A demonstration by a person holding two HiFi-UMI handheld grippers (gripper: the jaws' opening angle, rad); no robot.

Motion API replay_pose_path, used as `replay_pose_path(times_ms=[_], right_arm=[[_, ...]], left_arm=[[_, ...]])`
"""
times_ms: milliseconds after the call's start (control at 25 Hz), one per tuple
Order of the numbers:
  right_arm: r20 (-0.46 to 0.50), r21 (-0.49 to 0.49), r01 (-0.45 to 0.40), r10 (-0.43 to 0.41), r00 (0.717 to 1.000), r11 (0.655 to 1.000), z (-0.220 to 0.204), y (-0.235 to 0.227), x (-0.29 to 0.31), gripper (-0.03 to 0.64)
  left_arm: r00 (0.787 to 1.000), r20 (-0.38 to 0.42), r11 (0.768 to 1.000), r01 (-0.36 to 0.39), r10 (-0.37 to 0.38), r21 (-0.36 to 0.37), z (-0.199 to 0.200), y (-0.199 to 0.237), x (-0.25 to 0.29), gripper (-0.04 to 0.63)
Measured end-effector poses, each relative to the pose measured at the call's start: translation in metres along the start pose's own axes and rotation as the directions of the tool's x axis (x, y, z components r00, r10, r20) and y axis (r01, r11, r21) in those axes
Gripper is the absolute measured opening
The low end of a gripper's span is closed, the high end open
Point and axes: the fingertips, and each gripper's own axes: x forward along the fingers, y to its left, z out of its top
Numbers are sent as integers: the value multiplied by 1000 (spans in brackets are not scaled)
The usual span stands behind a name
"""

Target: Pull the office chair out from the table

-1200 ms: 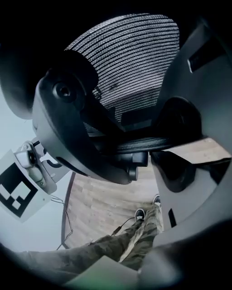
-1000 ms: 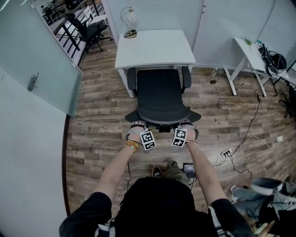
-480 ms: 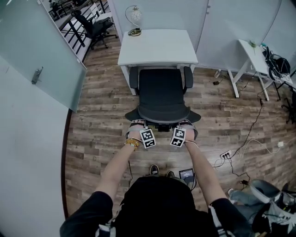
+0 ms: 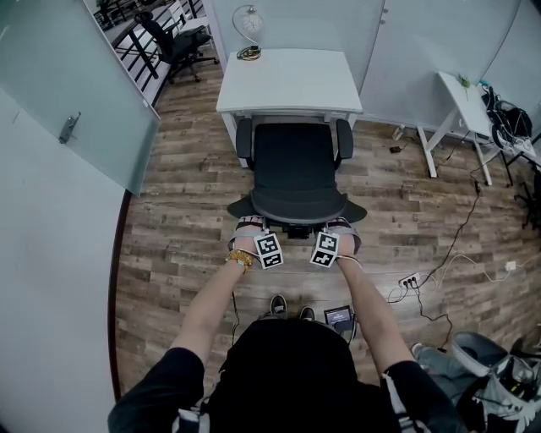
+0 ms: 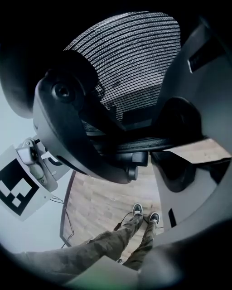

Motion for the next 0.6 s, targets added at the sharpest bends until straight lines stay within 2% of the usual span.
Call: replay_pose_path(times_ms=[600], right_arm=[[13, -12, 1, -1, 1000, 1000, -7, 22, -18, 83]], left_arm=[[1000, -9, 1000, 1, -1, 2, 8, -24, -20, 106]])
